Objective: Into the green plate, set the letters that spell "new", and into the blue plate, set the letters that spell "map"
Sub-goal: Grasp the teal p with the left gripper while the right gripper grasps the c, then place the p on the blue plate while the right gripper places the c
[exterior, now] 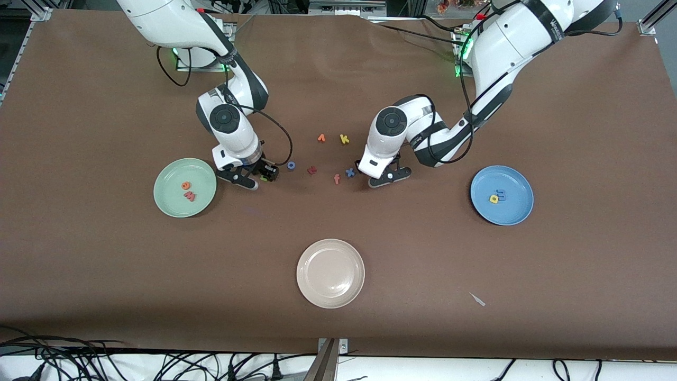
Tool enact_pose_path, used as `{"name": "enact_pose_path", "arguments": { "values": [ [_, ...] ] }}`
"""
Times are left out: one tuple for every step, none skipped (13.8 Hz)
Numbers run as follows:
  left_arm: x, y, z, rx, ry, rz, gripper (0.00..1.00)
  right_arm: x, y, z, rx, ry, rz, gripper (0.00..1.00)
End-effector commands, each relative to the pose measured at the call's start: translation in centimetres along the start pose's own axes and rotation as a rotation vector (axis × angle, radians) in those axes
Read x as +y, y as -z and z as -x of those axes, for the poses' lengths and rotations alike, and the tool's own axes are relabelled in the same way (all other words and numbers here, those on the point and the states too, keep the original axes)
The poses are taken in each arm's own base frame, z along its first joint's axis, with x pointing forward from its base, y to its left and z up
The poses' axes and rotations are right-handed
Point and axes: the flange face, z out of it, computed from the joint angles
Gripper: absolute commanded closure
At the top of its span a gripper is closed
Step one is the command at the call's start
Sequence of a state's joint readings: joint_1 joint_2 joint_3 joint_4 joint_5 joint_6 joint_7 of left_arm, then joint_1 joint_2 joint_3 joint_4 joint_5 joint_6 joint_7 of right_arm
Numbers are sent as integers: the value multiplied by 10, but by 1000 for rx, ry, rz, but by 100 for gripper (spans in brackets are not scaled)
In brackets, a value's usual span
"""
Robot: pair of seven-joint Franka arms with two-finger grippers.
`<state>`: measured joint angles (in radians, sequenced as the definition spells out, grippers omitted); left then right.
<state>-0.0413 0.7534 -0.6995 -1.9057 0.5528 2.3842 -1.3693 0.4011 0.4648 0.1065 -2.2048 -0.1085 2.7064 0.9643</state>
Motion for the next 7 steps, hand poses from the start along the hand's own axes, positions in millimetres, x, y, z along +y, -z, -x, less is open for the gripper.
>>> {"name": "enact_pose_path", "arguments": {
  "values": [
    [4,-4,-2,29,-16,-3,58,0,-7,3,13,-6,-4,43],
    [4,-4,-2,29,-19,-3,75,-1,-7,4,13,-1,-4,50],
    [3,-5,-2,28,-22,-6,89,-1,-7,4,13,-3,-3,53],
    [2,-4,-3,30,-20,-8,98,-1,-7,4,14,-3,-4,54],
    [0,-3,-7,31,-15,-10,100,-1,-8,4,14,-1,-4,59],
    [-2,1,-13,37,-7,-10,100,-1,-8,4,14,-1,-4,66],
    [-7,7,-20,44,-7,-21,100,-1,-8,4,14,-1,-4,73]
  ]
}}
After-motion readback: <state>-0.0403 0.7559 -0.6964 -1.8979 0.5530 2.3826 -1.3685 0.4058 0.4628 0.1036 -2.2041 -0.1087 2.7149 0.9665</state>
